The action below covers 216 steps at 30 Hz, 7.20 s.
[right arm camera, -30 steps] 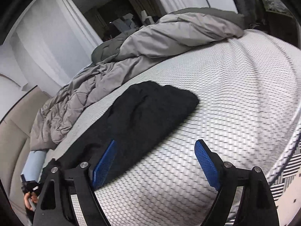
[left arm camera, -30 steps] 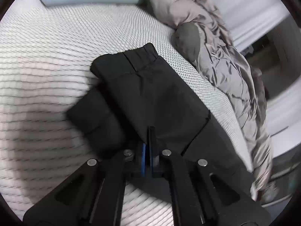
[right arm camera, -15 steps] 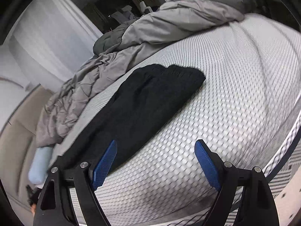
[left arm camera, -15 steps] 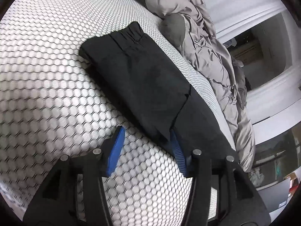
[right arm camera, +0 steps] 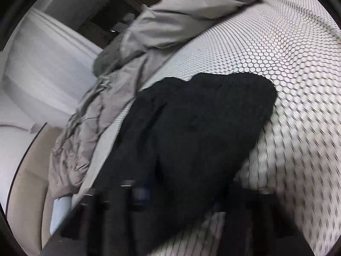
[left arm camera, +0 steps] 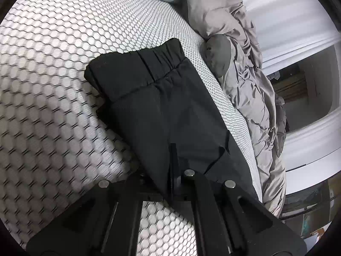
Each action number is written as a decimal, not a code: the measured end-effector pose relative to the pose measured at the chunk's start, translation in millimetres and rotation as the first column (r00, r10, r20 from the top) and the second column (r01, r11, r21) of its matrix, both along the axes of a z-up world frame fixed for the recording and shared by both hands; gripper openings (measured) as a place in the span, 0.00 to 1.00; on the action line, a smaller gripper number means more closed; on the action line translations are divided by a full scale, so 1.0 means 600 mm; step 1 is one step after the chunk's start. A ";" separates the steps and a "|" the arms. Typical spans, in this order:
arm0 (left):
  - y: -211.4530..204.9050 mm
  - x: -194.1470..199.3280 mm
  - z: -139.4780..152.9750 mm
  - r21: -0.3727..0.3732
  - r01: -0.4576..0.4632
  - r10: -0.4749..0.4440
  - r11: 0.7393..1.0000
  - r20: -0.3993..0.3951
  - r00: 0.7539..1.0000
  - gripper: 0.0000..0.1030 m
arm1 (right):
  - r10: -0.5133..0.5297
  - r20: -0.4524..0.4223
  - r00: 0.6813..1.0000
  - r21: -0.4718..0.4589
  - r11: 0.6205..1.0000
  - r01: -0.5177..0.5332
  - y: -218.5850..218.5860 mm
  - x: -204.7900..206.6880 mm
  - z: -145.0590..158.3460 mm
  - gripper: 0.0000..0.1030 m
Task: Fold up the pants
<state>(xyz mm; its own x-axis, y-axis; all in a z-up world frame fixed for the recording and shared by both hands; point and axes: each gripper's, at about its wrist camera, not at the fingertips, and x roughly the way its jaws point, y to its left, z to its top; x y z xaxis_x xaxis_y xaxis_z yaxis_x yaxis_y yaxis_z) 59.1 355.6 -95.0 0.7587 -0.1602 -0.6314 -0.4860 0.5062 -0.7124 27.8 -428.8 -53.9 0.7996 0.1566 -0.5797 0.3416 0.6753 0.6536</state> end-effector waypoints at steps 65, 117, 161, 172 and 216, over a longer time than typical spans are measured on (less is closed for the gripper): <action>-0.235 -0.098 0.132 0.437 0.366 -0.335 0.822 -0.148 0.930 0.99 | 0.541 -0.225 0.810 -0.583 0.592 -0.557 0.305 0.036 0.124 0.83; -0.031 -0.118 0.049 0.086 0.051 -0.046 0.995 -0.057 0.997 0.16 | 0.091 0.046 0.995 -0.150 0.985 -0.083 -0.029 -0.331 0.034 0.91; -0.054 -0.166 0.095 0.315 0.100 -0.057 0.944 -0.144 0.988 0.67 | 0.382 -0.162 0.910 -0.293 0.862 -0.414 -0.081 0.034 0.086 0.85; -0.103 -0.152 0.093 0.360 0.134 -0.073 0.923 -0.176 0.982 0.70 | 0.519 -0.247 0.819 -0.401 0.714 -0.573 -0.018 0.130 0.063 0.43; -0.220 -0.164 0.218 0.422 0.190 -0.186 0.887 -0.051 0.981 0.60 | 0.102 -0.014 0.995 -0.001 0.995 -0.102 -0.064 -0.216 -0.037 0.17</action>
<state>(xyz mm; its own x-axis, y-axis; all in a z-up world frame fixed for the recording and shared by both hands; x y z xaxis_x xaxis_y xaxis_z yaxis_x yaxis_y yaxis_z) -39.6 223.3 36.0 0.7353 -0.0156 -0.6775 -0.3571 0.8408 -0.4069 -101.8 -467.2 -76.2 0.7715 0.2361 -0.5908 0.2796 0.7082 0.6482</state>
